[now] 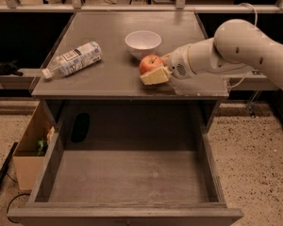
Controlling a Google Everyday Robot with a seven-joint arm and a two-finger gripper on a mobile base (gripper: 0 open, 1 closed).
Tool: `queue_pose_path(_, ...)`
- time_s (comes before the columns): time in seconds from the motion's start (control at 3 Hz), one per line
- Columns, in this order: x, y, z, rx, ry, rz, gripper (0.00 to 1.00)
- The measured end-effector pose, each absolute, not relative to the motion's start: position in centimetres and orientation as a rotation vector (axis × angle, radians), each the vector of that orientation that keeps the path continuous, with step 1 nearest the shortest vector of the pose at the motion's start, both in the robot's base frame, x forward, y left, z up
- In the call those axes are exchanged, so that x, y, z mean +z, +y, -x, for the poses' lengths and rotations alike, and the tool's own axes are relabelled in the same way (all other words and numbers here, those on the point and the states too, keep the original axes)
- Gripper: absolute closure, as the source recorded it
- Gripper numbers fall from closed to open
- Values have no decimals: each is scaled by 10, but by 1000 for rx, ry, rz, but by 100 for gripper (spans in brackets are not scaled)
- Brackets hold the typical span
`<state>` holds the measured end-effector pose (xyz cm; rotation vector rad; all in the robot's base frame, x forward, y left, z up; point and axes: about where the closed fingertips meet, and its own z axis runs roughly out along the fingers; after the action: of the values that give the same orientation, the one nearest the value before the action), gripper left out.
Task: Pick apple from top drawer and place on counter
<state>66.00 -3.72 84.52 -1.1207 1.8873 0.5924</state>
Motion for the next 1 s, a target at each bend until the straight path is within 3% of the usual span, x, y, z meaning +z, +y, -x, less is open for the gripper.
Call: queue_pose_path(1.0,845,-37,-660,592,1887,1121,13)
